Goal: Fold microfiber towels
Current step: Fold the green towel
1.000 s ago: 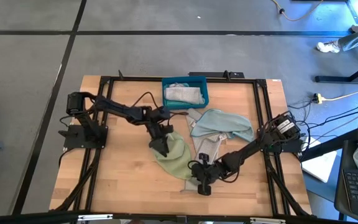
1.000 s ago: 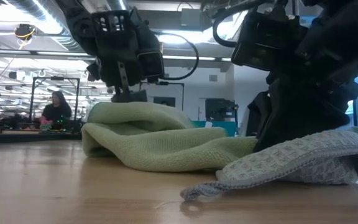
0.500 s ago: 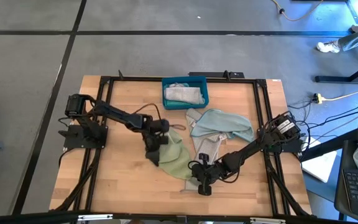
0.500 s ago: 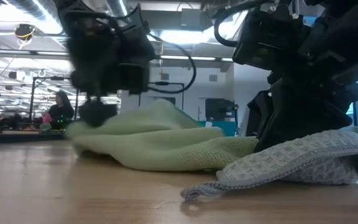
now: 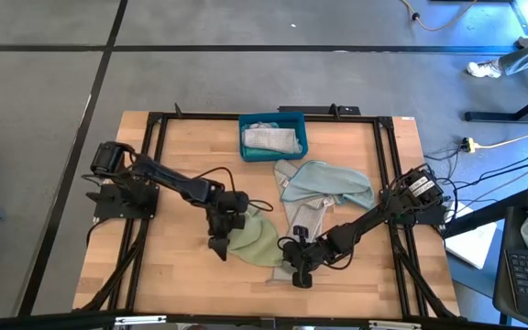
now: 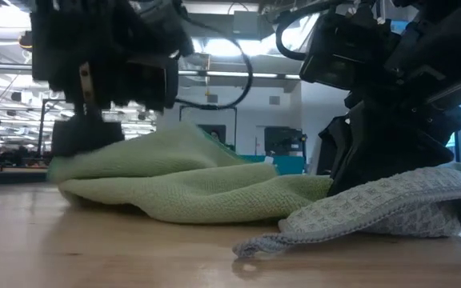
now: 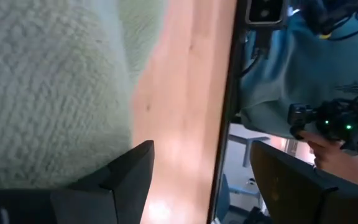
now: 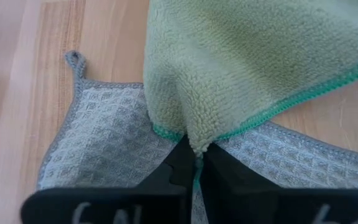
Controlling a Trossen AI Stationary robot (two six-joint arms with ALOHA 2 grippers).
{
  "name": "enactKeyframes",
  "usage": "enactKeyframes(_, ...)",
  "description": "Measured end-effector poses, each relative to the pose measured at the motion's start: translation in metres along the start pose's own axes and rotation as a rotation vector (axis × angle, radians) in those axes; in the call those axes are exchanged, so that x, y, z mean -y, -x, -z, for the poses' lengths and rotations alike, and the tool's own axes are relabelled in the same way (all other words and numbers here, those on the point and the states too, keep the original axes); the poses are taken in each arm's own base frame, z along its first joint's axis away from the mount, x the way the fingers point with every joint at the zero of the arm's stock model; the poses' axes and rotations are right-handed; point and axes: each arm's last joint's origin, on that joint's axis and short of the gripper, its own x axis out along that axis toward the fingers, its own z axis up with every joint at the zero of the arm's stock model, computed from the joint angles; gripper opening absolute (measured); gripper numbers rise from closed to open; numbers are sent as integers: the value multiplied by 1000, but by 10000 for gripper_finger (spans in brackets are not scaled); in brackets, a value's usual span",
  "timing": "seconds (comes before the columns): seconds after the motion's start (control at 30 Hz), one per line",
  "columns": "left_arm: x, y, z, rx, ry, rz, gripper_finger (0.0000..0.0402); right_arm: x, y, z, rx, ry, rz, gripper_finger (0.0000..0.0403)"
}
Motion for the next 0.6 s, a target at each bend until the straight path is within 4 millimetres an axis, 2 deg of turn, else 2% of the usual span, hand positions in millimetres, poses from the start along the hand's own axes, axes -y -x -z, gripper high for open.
enactKeyframes(0.13, 15, 10, -4, 42, -32, 17, 257, 0, 0, 0, 0, 2, -1, 14)
enactKeyframes(0.27, 34, 31, -14, 154, -132, -19, 256, 0, 0, 0, -2, 3, -4, 8)
enactKeyframes(0.37, 46, 55, -20, 276, -240, -156, 256, 0, 0, 0, -2, 3, -5, 14)
enactKeyframes(0.47, 53, 77, -23, 413, -296, -425, 256, 0, 0, 0, -3, 3, -6, 22)
enactKeyframes(0.53, 51, 86, -22, 443, -309, -557, 256, 0, 0, 0, -3, 2, -6, 22)
enactKeyframes(0.6, 47, 90, -22, 429, -320, -597, 256, 0, 0, 0, -2, 3, -6, 19)
